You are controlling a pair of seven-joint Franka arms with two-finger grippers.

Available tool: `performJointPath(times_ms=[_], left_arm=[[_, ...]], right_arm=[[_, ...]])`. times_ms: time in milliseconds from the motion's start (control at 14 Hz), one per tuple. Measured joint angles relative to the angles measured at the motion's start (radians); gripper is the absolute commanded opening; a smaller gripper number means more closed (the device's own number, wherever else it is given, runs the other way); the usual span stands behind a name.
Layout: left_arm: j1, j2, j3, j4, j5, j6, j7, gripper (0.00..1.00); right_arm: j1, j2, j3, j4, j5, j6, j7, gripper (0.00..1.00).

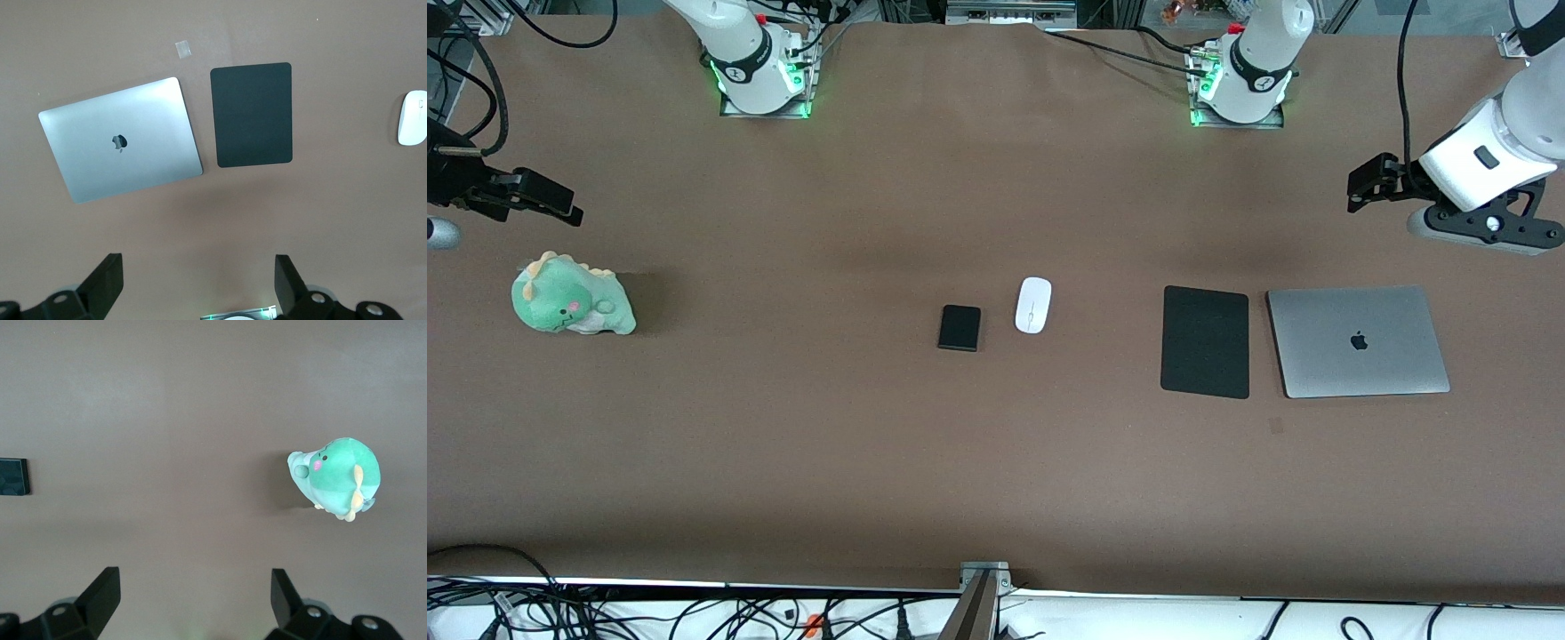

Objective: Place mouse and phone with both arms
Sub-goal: 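Move the left gripper to the white mouse while the right gripper starts reaching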

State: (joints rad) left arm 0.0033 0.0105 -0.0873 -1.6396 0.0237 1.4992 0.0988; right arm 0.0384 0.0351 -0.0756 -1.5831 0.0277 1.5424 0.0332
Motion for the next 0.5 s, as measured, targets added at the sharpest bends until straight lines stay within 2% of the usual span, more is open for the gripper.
performJointPath(times_ms=[286,500], left_arm=[[-0.018,0.044,-0.018,-0.003,-0.007,-0.005,0.0,1.0],[-0.034,0.125,-0.053,-0.003,-0.042,0.075,-0.025,1.0]], right_arm=[[0.002,0.001,0.003,0.0,0.0,0.0,-0.001,1.0],[0.003,0.006,0.01,-0.001,0.0,-0.001,-0.002,1.0]])
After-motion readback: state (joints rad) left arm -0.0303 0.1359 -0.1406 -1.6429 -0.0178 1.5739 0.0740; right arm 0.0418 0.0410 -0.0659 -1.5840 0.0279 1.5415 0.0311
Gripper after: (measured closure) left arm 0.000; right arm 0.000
